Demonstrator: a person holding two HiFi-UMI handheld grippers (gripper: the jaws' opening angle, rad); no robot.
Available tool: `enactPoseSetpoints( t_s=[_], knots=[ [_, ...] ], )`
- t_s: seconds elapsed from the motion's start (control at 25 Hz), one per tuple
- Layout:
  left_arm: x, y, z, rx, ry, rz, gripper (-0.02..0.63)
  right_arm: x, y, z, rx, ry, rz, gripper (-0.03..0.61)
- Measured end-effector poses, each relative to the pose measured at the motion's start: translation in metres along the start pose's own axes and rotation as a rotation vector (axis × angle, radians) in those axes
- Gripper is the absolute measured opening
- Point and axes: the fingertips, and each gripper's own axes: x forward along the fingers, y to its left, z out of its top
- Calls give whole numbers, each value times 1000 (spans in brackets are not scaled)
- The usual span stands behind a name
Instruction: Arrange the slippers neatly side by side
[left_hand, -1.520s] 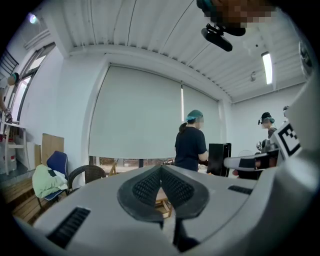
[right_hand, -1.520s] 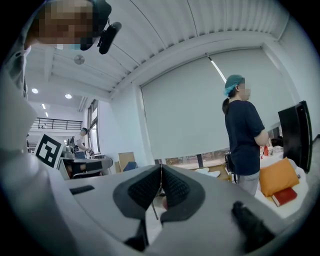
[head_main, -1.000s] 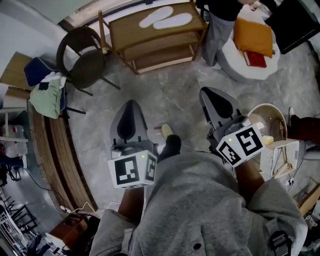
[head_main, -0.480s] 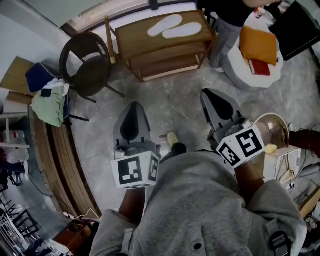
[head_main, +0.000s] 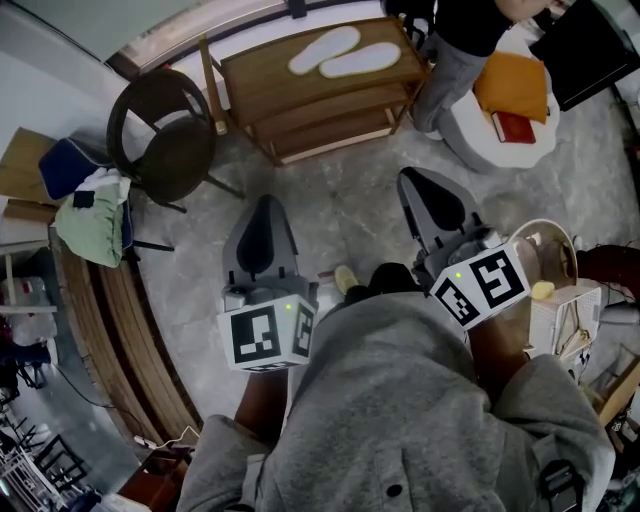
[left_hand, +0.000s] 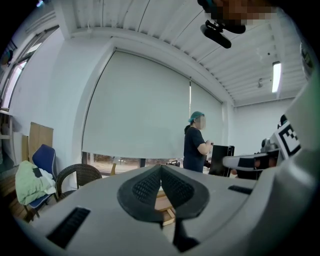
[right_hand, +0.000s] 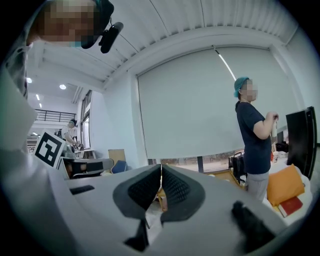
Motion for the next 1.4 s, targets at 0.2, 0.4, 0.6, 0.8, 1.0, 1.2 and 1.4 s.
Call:
enactPoseSetpoints(
  t_s=[0.2,0.4,0.6,0.8,1.0,1.2,1.4],
  knots=[
    [7,2,4,-3,-7,-19,14,6,-5,7,-27,-9,-18,25],
    [13,-2,6,1,-21,-21,15,6,-17,13,-50,-18,-30,25],
    [33,2,9,4,-25,-26,15,27,-33,17,-77,-24,-35,25],
    [76,3,8,31,-12,-22,15,62,-64,16,-83,-19,-25,25],
    [148,8,12,49,17,-28,15,115,-117,16,-56,-1,-37,25],
    [228,17,21,61,55,-52,15,169,-166,26,-21,29,-53,25],
    [291,19,20,63,107,-56,15,212,-211,30,3,71,-57,25]
  ],
)
